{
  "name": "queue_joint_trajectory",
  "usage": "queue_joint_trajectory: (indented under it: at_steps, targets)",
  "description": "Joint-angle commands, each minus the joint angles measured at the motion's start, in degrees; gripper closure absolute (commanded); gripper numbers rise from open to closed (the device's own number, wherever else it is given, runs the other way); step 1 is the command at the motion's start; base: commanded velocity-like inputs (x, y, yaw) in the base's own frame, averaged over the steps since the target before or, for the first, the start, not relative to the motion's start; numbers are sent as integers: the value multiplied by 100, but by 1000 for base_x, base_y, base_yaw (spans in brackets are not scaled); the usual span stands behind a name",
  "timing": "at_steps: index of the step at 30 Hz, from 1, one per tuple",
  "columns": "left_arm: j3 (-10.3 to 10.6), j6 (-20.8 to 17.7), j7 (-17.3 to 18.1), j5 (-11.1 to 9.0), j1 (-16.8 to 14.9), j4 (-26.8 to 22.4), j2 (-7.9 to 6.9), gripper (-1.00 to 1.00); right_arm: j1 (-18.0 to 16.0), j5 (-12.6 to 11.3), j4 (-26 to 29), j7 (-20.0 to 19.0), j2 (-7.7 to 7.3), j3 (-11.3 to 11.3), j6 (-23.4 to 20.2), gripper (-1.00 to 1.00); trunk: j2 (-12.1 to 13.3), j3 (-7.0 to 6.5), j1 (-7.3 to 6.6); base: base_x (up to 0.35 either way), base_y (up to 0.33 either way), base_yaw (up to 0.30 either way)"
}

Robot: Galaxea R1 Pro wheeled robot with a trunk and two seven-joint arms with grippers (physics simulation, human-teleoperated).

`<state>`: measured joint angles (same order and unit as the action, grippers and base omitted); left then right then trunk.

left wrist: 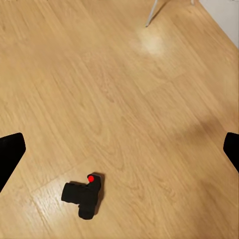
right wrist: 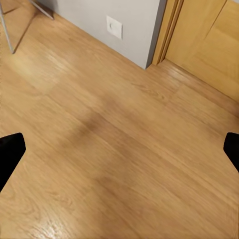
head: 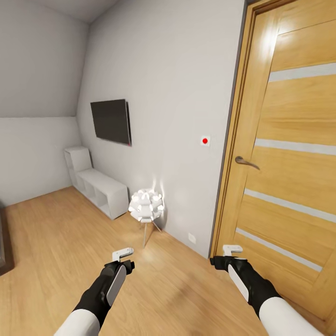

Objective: Attach the digital camera to the camera tripod in the bedroom.

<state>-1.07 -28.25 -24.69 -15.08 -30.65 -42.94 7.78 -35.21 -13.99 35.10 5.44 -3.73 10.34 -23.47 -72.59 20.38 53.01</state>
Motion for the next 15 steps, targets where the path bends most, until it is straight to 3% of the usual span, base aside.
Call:
queue_joint_trajectory:
  at_steps: [1, 15]
  targets:
    - [-9, -15, -35, -56, -3, -12, 4, -100, -4, -60, 12, 54, -10, 47, -25, -100, -46, 26, 23, 0, 0, 0]
    - [3, -14, -44, -56, -3, -33, 4, -100, -4, -68, 6, 37, -12, 46, 54, -100, -608, 277, 330, 0, 0, 0]
